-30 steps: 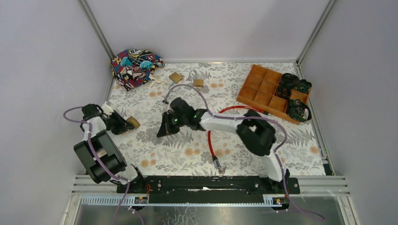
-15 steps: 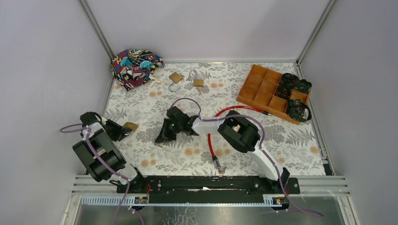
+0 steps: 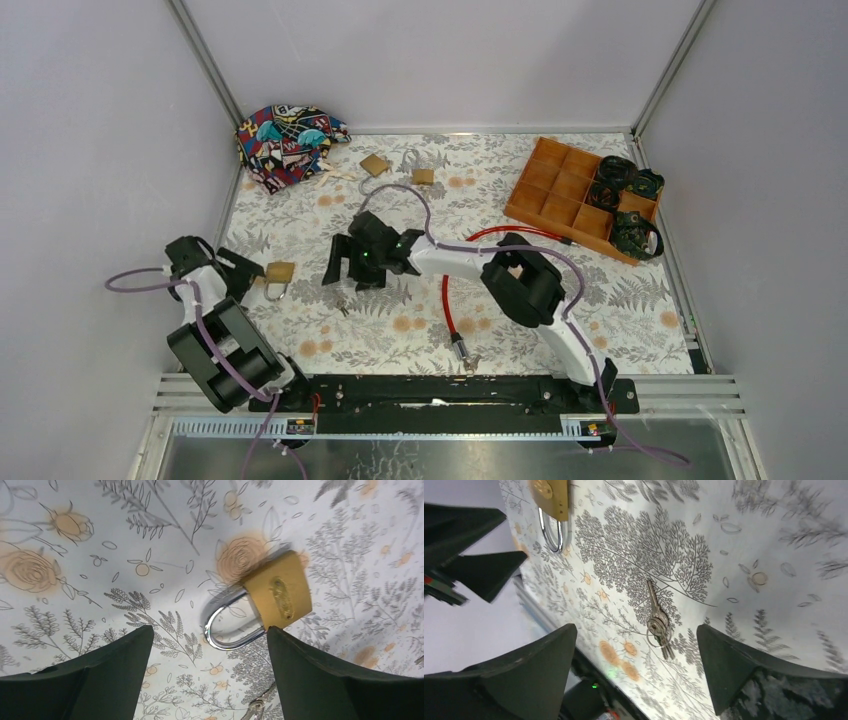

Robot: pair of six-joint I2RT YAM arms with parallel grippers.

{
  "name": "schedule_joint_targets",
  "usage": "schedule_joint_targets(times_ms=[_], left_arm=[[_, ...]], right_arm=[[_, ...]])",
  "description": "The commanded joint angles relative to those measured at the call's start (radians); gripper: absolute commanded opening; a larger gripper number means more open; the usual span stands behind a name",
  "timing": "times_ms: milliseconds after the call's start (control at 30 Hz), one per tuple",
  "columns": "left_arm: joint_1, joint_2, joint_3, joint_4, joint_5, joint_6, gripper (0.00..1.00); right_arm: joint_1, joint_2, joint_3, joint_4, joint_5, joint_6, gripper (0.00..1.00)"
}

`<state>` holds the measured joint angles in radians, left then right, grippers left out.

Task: Lock with the key
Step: Place the key at the center of the board, then move the lock to the center of the board.

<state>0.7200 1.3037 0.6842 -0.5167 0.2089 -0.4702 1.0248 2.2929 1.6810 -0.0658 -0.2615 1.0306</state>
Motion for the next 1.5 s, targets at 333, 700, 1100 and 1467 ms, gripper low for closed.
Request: schedule_joint_targets(times_ms=[333,700,1100,1467], left_arm=[[-0.436,-0.093,0.289,0.129,0.003,0.2,0.91],[-0.706,0.118,0.478,0.017,0.098,0.476,0.98],[-0.81,0.466,0.7,0.029,0.116,0.62,0.92],[-0.814,0.866,1.088,0.111,-0.108,0.624,0.79]], right_arm=[[-0.309,-0.231,0.267,-0.534,0.438,-0.642,1.0],[-0.482,0.23,0.819,-0.553,0.492,-0.664,1.0],[-0.469,0.422,0.836,-0.238,0.427,-0.629,0.96],[-0.401,0.512,0.905,-0.291,0.617,-0.678,0.82]])
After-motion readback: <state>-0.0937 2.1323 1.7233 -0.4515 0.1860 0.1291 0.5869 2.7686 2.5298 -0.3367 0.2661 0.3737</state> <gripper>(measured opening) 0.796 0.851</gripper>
